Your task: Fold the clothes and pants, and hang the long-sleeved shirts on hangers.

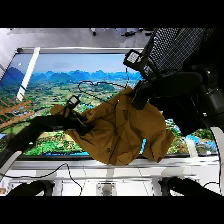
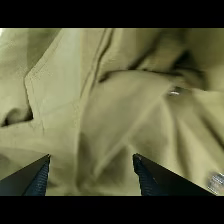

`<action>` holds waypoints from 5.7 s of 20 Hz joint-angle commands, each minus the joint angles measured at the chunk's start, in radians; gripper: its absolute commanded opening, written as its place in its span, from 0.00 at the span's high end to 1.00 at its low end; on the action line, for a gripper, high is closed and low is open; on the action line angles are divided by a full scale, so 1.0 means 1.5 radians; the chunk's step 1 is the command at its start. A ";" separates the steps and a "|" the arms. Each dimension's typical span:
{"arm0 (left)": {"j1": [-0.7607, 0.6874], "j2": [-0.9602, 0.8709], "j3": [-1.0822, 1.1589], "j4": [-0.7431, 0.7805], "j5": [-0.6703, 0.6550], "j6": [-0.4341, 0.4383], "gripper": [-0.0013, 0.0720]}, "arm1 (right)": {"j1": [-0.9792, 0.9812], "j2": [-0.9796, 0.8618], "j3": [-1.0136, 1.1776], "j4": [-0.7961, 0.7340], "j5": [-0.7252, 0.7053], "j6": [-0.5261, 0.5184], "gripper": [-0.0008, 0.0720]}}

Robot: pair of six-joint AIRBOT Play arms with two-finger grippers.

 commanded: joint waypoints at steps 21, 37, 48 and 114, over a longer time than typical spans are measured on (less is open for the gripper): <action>0.121 0.034 0.241 0.060 0.010 -0.288 0.94 | 0.000 -0.017 -0.031 -0.059 -0.105 0.015 0.94; -0.274 0.030 0.262 0.069 0.132 -0.350 0.94 | 0.000 -0.020 -0.031 -0.028 0.037 0.131 0.94; -0.187 0.110 0.262 0.178 0.147 -0.280 0.40 | 0.000 0.056 -0.023 -0.020 0.017 -0.143 0.94; -0.117 0.072 0.254 0.152 -0.022 -0.187 0.94 | 0.166 0.262 -0.402 0.053 0.590 0.956 0.30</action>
